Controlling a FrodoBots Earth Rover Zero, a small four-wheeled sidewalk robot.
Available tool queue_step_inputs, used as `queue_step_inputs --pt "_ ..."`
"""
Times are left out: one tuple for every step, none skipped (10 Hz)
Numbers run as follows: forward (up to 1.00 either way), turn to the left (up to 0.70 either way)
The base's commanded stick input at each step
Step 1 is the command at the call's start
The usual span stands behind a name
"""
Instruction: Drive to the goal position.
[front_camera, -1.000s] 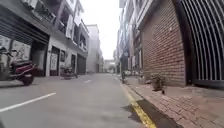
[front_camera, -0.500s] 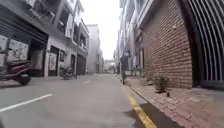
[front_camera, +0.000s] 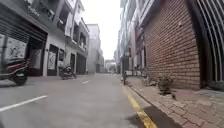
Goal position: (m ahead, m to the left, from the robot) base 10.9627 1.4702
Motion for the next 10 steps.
queue_step_inputs --pt "0.46 0.00" --pt "0.46 0.00" --pt "0.46 0.00" --pt "0.46 0.00" --pt "0.46 0.00" --pt "0.46 0.00" --pt "0.46 0.00" --pt "0.46 0.00" --pt "0.46 0.00" --pt "0.46 0.00"
